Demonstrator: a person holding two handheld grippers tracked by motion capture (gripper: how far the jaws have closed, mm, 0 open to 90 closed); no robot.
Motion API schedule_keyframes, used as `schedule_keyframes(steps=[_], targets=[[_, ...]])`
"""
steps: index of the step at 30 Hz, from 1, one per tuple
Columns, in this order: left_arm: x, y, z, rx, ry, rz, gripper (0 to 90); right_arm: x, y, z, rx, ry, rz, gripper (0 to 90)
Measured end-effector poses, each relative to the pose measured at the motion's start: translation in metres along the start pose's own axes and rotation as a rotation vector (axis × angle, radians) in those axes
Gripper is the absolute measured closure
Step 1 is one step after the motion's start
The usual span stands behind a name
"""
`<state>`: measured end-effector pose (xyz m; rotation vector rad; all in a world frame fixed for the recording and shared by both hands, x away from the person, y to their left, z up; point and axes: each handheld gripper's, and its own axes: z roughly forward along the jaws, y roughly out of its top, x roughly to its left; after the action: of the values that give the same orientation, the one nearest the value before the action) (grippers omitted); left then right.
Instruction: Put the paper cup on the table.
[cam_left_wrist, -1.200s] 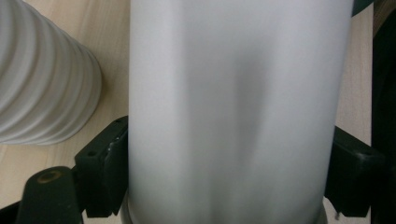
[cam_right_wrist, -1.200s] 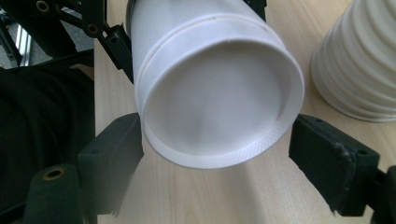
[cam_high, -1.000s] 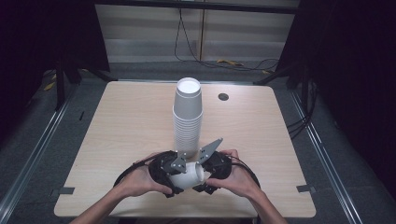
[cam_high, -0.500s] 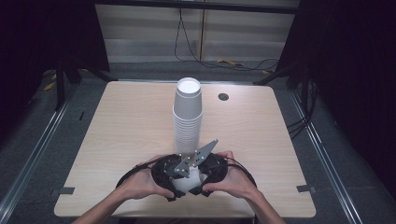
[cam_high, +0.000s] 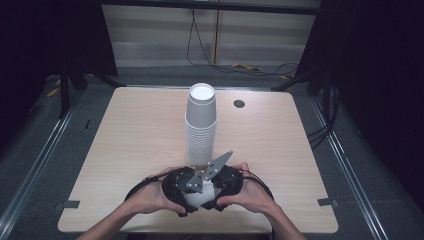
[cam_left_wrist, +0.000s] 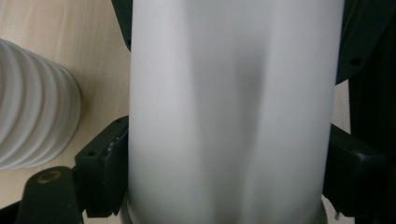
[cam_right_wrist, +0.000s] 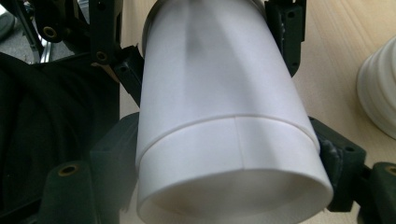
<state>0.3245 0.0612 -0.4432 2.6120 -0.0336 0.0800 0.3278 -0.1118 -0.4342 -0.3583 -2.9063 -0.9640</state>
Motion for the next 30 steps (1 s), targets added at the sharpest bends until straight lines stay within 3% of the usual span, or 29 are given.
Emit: schedule_keyframes(steps=[5, 10, 19, 24, 27, 30], targets=[[0.003, -0.003, -0.003, -0.025, -0.004, 0.022, 14.4, 0.0, -0.001, -0.002, -0.012, 0.007, 0.007, 22.8], [0.008, -0.009, -0.007, -0.091, -0.036, -0.018, 14.0, -0.001, -0.001, -0.004, -0.025, 0.005, 0.011, 23.0], [0.012, -0.018, -0.014, -0.169, -0.048, -0.01, 14.5, -0.002, -0.001, -0.002, -0.036, 0.009, 0.006, 23.0], [0.016, -0.023, -0.019, -0.237, -0.075, -0.031, 14.9, -0.002, -0.002, -0.002, -0.024, 0.008, 0.016, 23.0], [0.02, -0.027, -0.028, -0.307, -0.082, -0.058, 15.9, -0.004, -0.005, -0.002, -0.028, -0.002, 0.028, 22.8], [0.022, -0.031, -0.032, -0.337, -0.075, -0.069, 15.7, -0.006, -0.007, -0.004, -0.044, -0.013, 0.038, 22.7]])
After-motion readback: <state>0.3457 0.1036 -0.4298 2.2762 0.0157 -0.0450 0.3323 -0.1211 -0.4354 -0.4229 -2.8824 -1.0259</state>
